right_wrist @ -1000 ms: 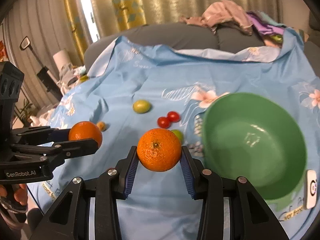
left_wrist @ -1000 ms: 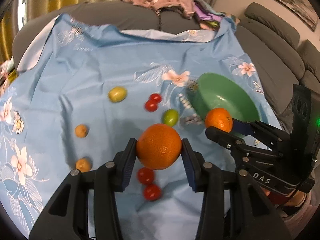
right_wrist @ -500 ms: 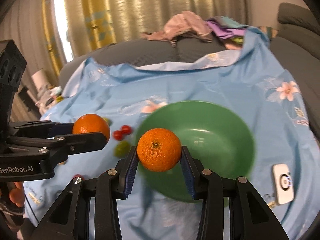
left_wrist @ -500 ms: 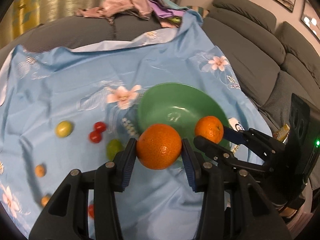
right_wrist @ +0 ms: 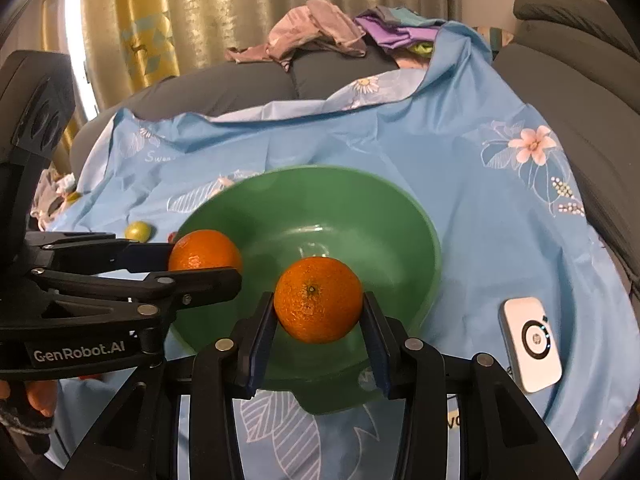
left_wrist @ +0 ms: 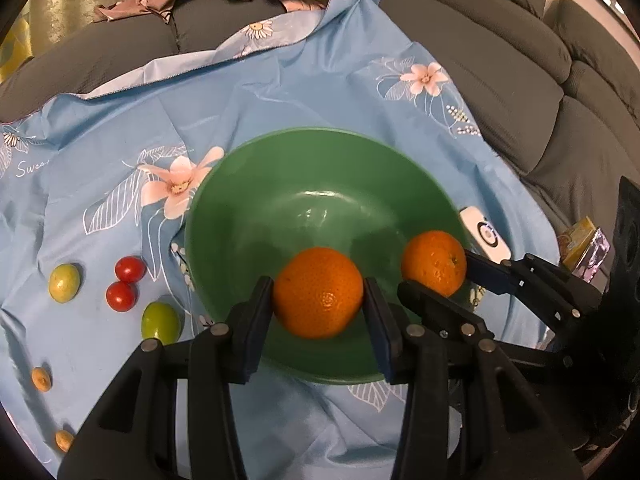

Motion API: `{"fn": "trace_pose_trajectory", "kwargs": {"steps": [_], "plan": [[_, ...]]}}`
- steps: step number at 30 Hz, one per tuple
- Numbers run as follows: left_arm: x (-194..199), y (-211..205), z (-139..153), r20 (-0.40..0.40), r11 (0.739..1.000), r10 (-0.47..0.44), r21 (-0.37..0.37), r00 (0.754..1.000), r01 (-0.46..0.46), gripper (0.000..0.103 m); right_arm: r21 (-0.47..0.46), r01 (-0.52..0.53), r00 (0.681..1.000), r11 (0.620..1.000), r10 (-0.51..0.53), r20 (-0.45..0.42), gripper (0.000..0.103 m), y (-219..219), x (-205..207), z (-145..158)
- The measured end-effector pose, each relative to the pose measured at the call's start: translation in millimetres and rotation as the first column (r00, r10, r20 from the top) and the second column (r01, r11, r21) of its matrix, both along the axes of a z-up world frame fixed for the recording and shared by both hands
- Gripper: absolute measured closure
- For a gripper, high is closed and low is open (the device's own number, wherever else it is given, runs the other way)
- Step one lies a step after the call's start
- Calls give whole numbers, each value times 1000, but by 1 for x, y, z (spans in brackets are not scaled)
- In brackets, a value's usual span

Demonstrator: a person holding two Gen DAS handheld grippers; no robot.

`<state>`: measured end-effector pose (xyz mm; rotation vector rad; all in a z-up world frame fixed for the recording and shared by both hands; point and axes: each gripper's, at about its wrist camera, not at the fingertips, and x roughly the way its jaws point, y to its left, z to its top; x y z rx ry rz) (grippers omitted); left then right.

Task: Organize fruits
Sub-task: 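Carry both oranges into the green bowl and open both tools, then withdraw both tools from the bowl toward the red cherry tomatoes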

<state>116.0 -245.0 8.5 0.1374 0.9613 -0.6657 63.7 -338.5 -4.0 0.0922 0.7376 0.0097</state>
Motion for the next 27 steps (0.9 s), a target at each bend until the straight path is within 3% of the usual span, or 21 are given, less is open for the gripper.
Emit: {"fn": "trace_pose_trajectory", "kwargs": {"steps": [8, 12, 15, 22, 27], "plan": [[1, 4, -6, -12, 999, 32, 17, 999, -32, 57, -17, -14, 1000, 1000, 13, -19, 59, 0, -2, -5], [-4, 7, 1, 3, 999, 44, 6, 999, -44, 37, -15, -7, 1000, 1000, 7, -11, 59, 0, -6, 0], [-9, 14, 7, 11, 998, 60, -7, 998, -59, 28, -16, 4, 1000, 1000, -4, 3, 59, -1, -9, 5], [-33, 46, 22, 18, 992, 117, -46, 993, -117, 16, 15, 12, 999, 1000, -13, 29, 59, -3, -24, 12], [-49, 82, 18, -52, 974, 194, -113, 980, -198, 9, 48, -16, 999, 999, 13, 51, 59, 3, -34, 17]]}}
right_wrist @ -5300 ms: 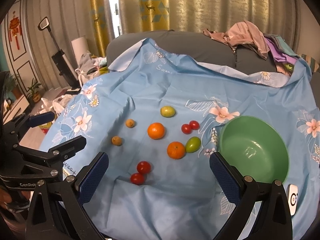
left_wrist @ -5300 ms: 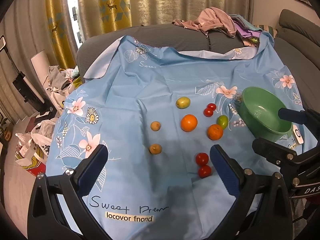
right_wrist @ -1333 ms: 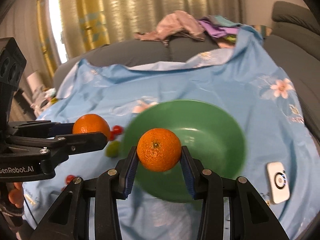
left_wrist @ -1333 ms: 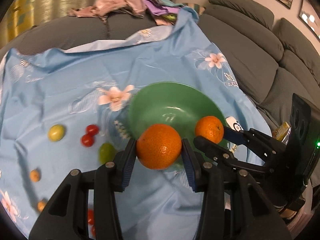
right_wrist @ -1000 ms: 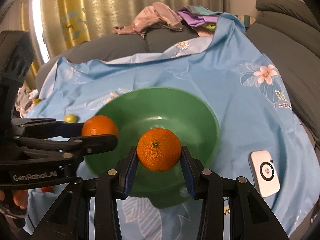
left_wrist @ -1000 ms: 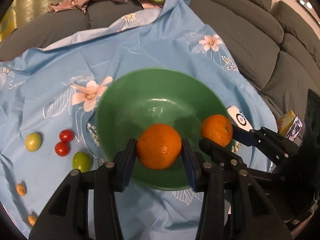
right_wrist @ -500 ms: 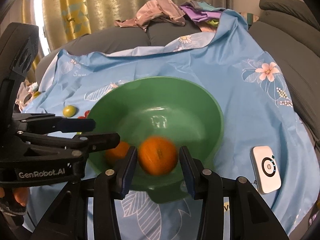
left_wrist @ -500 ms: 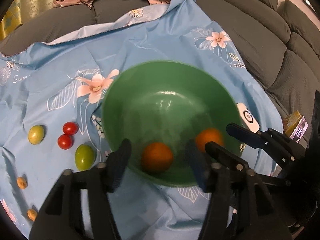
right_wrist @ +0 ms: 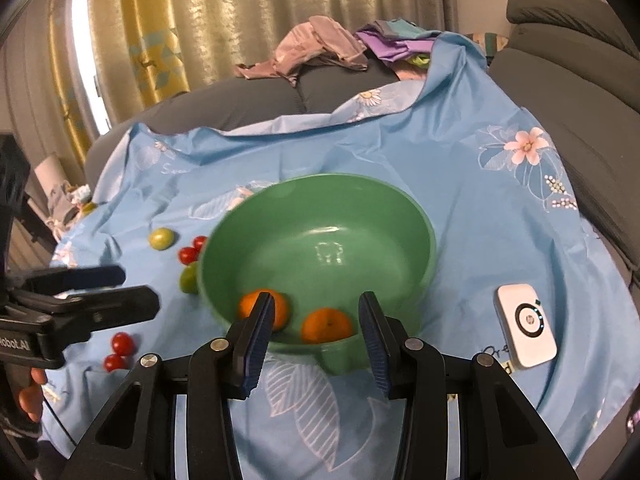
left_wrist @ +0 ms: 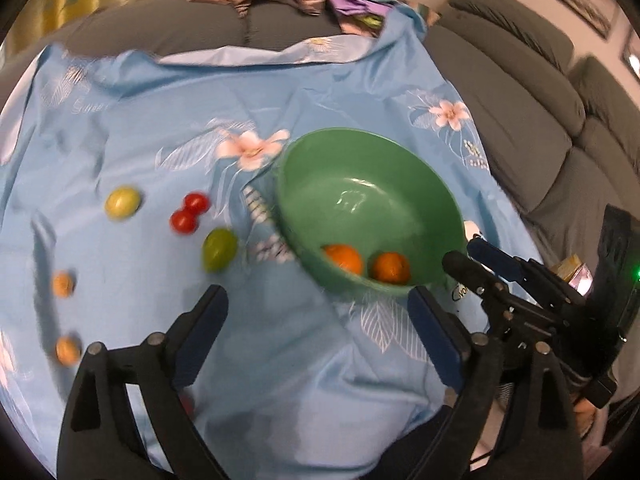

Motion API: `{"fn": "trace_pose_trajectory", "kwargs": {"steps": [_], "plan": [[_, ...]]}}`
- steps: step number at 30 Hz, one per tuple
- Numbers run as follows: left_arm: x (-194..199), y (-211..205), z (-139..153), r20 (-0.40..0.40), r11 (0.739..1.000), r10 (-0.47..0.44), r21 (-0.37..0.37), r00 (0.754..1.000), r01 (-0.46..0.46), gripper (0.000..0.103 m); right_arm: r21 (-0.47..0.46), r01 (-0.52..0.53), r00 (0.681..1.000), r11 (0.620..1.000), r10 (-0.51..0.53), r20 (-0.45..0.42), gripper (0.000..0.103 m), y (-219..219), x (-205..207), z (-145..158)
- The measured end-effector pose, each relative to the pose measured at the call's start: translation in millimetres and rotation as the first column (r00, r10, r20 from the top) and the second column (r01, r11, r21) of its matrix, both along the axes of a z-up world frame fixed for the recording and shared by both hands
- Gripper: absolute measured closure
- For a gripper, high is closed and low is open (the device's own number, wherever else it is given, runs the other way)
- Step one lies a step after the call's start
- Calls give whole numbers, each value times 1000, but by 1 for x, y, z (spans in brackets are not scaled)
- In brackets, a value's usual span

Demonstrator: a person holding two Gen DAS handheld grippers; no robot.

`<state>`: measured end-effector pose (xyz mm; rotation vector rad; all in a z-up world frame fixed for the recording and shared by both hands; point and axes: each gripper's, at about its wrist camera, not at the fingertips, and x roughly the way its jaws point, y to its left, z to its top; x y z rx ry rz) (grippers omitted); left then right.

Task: Organize fruits
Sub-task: 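Withdraw both tools from the bowl toward the red cherry tomatoes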

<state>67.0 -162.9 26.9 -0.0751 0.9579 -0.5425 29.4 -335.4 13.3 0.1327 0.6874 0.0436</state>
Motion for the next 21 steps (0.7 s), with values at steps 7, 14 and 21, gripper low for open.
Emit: {"fn": "trace_pose_trajectory", "kwargs": {"steps": [7, 14, 21], "plan": [[-23, 50, -2, -68, 984, 107, -137, 992, -116, 1, 14, -90, 996, 996, 89, 15, 59, 27, -11, 7], [-48, 82, 0, -78, 970, 176, -159, 981, -187, 1, 22, -194, 981, 981, 194, 25, 59, 64, -22, 11], [-67, 108, -11, -124, 957, 174, -214, 977, -198, 1, 23, -290, 957, 957, 290, 3, 59, 99, -25, 6]]}}
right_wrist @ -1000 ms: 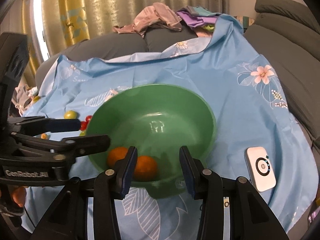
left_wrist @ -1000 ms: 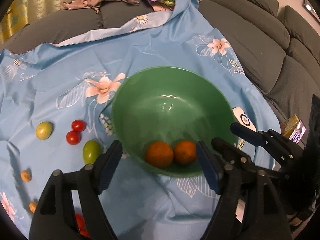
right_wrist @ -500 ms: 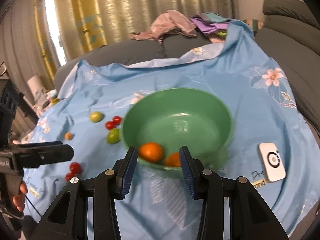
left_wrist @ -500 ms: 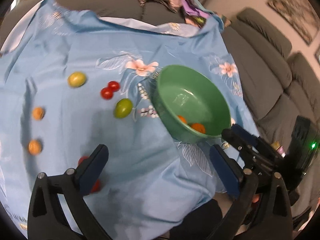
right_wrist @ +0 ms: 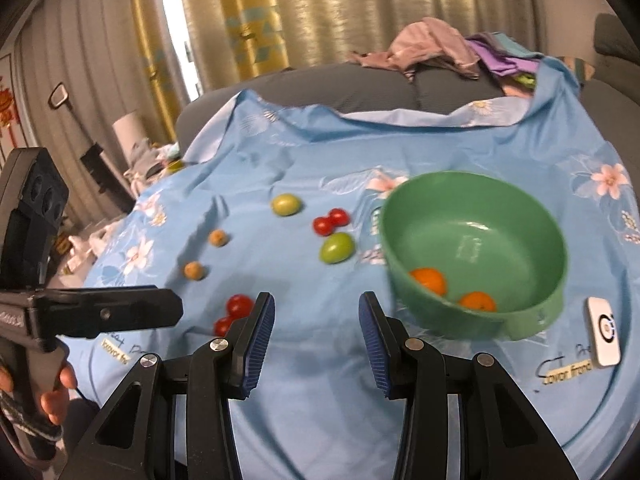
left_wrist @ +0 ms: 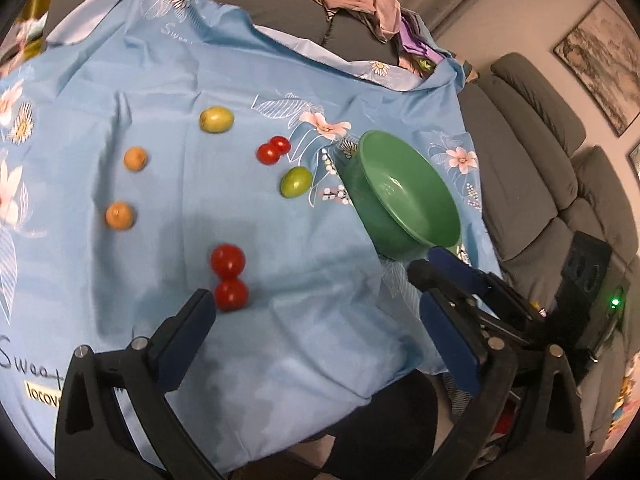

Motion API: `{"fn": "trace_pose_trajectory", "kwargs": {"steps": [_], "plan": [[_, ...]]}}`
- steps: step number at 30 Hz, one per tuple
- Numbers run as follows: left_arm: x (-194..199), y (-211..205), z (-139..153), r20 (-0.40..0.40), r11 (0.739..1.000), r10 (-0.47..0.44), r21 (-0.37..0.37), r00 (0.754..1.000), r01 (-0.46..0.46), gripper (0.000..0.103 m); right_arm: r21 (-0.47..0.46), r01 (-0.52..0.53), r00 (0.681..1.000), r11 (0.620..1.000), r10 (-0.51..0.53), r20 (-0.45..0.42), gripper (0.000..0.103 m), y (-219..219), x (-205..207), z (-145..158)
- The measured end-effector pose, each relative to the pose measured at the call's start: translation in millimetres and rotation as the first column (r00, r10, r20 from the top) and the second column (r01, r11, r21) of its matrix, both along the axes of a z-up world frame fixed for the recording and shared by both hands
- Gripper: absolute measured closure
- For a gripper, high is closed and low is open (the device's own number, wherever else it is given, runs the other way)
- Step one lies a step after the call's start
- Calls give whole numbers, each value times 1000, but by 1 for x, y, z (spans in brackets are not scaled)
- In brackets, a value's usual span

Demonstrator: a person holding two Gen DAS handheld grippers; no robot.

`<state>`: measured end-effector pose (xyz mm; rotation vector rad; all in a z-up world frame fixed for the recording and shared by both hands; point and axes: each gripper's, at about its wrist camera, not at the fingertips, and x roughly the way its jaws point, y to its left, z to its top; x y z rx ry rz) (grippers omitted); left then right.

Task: Organize fruits
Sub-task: 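Withdraw both tools from the bowl toward the red cherry tomatoes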

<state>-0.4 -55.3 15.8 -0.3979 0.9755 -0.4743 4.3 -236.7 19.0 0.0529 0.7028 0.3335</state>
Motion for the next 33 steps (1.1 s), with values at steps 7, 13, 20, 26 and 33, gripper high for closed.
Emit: {"fn": "trace_pose_trajectory", "kwargs": {"steps": [7, 13, 20, 26, 33], "plan": [[-5, 24, 2, 16, 997, 75, -25, 997, -74, 1, -2, -14, 1000, 1000, 14, -27, 59, 14, 2, -5], [-4, 34, 7, 74, 995, 19, -103, 997, -11, 1, -18, -7, 999, 1000, 6, -36, 59, 16, 8, -4], [1, 49, 4, 116, 998, 5, -69, 993, 3, 1, -18, 20, 998, 1000, -21, -57, 59, 4, 22, -6], [15, 42, -16, 91, 973, -13, 232, 996, -8, 1, 5, -19, 994, 1000, 20, -106, 59, 7, 33, -18], [22, 59, -42, 84, 960, 25, 275, 996, -47, 2, 10, -85, 983, 996, 86, -163, 59, 24, 49, -31]]}}
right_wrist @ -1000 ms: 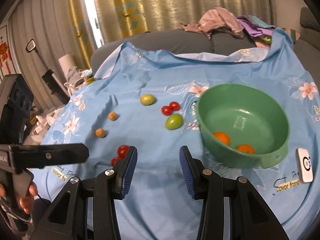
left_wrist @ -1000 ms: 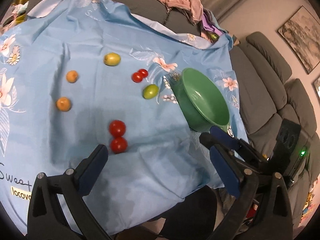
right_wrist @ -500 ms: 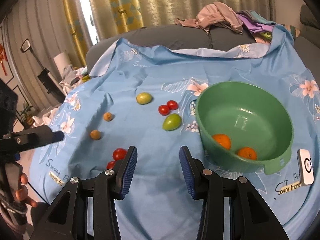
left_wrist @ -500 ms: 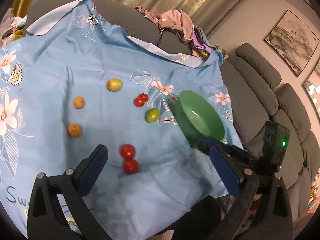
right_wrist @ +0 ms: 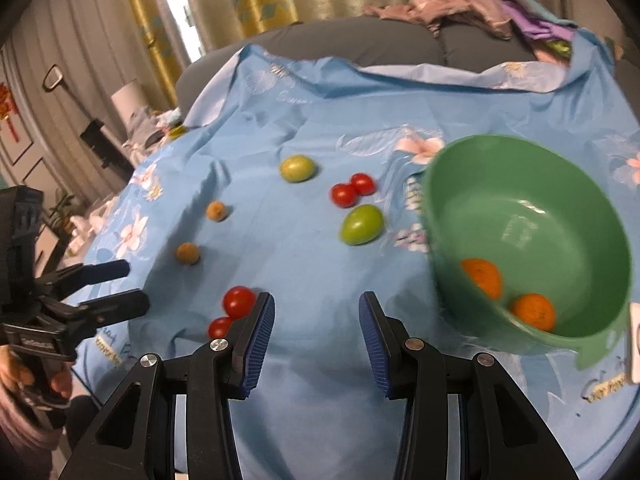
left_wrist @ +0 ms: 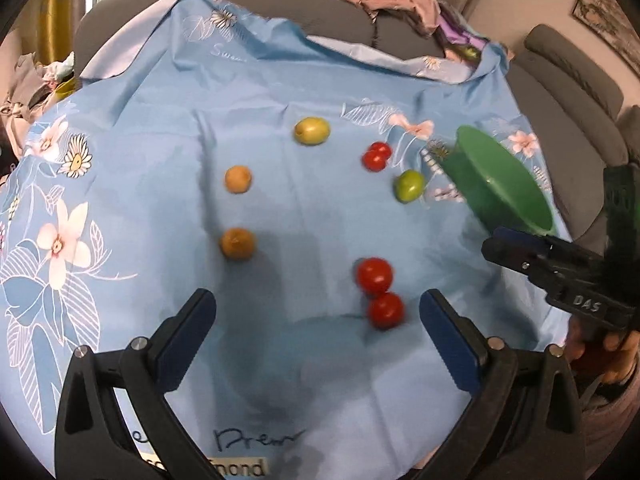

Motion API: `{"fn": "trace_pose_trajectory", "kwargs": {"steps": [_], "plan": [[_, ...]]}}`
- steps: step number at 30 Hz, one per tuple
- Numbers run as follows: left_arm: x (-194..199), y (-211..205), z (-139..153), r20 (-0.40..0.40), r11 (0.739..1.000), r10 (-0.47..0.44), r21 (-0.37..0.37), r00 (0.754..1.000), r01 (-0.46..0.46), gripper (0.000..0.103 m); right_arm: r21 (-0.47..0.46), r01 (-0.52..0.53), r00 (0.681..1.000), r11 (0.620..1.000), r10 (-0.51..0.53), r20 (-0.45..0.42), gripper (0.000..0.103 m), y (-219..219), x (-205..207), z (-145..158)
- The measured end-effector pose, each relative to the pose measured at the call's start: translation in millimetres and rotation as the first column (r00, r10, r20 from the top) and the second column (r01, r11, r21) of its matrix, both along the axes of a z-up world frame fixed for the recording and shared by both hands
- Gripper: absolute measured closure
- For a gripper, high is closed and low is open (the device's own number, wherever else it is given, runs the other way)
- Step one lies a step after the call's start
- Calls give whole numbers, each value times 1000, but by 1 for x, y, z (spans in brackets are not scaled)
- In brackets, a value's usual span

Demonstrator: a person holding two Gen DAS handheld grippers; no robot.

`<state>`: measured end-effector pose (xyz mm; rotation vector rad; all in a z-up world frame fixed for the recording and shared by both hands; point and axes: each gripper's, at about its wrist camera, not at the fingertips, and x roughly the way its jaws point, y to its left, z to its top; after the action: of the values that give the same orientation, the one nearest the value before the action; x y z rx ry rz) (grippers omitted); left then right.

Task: Organize fruits
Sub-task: 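Withdraw both tools from the bowl toward the red cherry tomatoes, then grasp a red cherry tomato with each tool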

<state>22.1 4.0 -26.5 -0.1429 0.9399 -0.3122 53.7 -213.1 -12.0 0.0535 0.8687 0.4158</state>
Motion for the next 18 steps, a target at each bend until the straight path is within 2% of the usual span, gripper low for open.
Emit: {"fn": "trace_pose_trajectory", "kwargs": {"steps": [4, 7, 16, 17, 18], "plan": [[0, -11, -5, -23, 997, -73, -5, 997, 73, 4, 50, -71, 995, 996, 75, -72, 59, 16, 8, -13], [1, -25, -7, -31, 992, -127, 15, 991, 127, 13, 74, -124, 985, 990, 132, -108, 59, 32, 15, -19], [5, -31, -21, -80, 989, -147, -6, 986, 147, 21, 39, -213, 957, 976, 216, -196, 59, 70, 39, -41], [6, -31, -22, -86, 989, -151, -7, 985, 151, 21, 33, -217, 954, 976, 219, -204, 60, 71, 41, -43], [6, -33, -23, -90, 988, -155, -7, 984, 155, 22, 25, -219, 953, 975, 220, -210, 66, 72, 42, -46]]}}
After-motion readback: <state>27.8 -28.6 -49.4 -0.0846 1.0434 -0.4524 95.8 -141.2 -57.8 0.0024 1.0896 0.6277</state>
